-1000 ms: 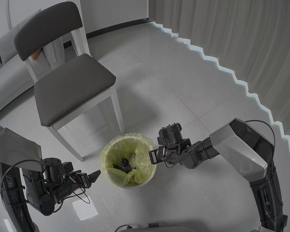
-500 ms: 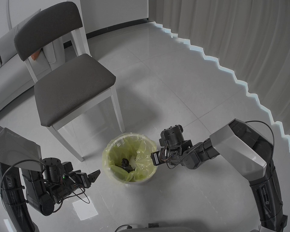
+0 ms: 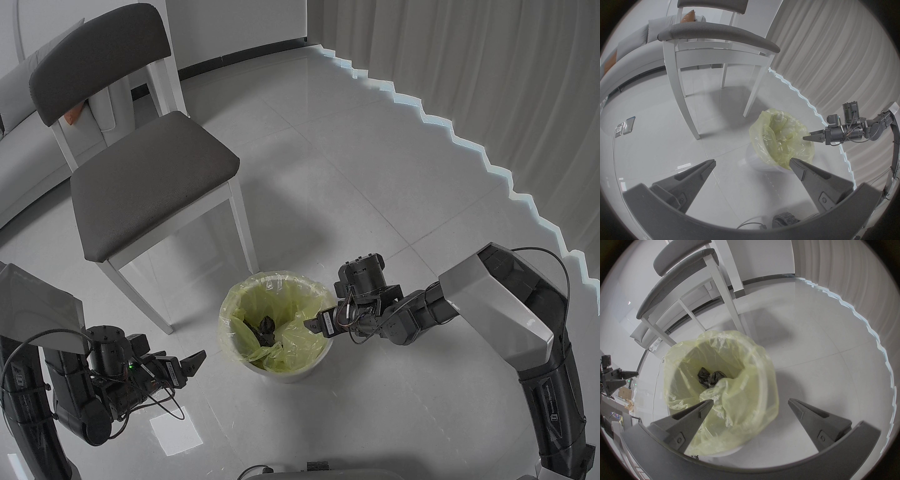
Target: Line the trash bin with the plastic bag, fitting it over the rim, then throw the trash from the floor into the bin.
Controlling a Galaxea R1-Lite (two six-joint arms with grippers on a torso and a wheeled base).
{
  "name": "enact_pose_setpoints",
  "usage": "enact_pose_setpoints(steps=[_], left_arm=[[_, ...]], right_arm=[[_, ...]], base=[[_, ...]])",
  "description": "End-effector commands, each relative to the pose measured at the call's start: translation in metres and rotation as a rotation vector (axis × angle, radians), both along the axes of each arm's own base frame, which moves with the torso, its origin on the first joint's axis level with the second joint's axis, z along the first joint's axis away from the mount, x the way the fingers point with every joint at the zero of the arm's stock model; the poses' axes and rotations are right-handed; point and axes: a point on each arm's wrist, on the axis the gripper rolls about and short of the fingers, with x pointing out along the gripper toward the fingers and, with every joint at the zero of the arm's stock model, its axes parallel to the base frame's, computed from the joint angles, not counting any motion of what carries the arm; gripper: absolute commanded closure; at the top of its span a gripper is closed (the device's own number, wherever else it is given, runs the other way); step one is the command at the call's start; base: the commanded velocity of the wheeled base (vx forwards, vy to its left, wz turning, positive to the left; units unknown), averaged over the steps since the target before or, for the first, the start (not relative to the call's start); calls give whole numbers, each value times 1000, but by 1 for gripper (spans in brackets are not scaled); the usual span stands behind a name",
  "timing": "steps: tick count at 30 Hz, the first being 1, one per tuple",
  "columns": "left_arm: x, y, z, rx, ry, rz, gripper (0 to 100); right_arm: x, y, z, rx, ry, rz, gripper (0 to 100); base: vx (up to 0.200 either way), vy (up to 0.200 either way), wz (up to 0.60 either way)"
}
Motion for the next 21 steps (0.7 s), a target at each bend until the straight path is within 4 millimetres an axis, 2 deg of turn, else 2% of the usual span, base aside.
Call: enact_pose_setpoints(steps=[1, 11, 12, 21], left_arm=[[1, 0, 2, -4, -18, 1, 0], [-2, 0, 5, -5, -24, 1, 0], [-3, 1, 5, -5, -23, 1, 0], [-2, 1, 7, -19, -28, 5, 0]], right_arm=[[0, 0, 8, -1, -16, 7, 0], [-2, 1, 12, -21, -28, 25, 0], [-2, 1, 10, -22, -25, 26, 100], [-5, 2, 8, -36, -3, 27, 100]], base=[[0, 0, 0], [0, 0, 0], [0, 0, 0], [0, 0, 0]])
